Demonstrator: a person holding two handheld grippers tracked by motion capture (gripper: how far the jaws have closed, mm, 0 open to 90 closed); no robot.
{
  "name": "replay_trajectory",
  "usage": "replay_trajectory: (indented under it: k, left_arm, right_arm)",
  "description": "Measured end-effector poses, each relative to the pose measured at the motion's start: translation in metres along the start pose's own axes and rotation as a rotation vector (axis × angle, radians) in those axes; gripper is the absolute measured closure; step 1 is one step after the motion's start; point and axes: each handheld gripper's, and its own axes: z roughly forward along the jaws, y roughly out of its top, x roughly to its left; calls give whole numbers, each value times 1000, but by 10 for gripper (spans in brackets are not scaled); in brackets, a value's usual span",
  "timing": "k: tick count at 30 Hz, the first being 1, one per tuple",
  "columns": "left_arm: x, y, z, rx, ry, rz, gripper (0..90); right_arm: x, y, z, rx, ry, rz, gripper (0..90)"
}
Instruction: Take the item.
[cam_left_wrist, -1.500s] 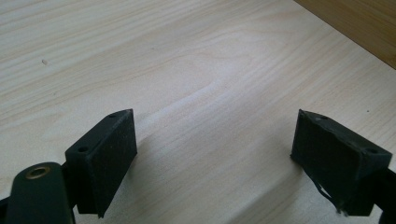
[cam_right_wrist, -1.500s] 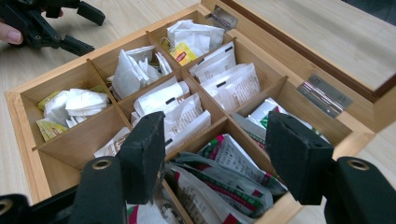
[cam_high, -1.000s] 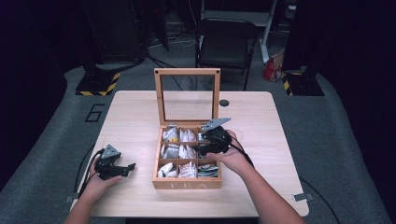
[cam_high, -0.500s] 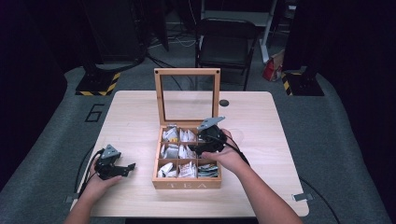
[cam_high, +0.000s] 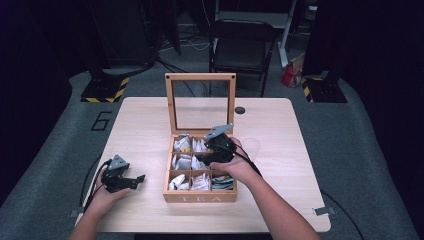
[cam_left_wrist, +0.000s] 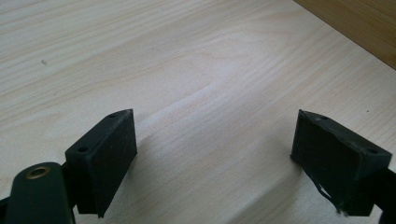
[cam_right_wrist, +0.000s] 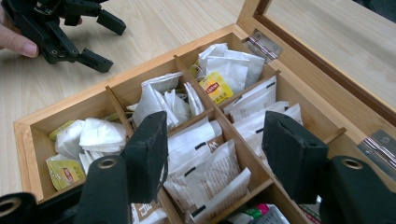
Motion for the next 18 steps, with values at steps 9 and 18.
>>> replay_trajectory:
  k: [9, 18]
  left_arm:
    - [0, 0, 0, 0, 0, 0, 136]
    - [0, 0, 0, -1, 0, 0, 136]
  right_arm:
    - [6, 3, 10, 12, 37, -7, 449]
    - [12, 5, 23, 26, 79, -22, 519]
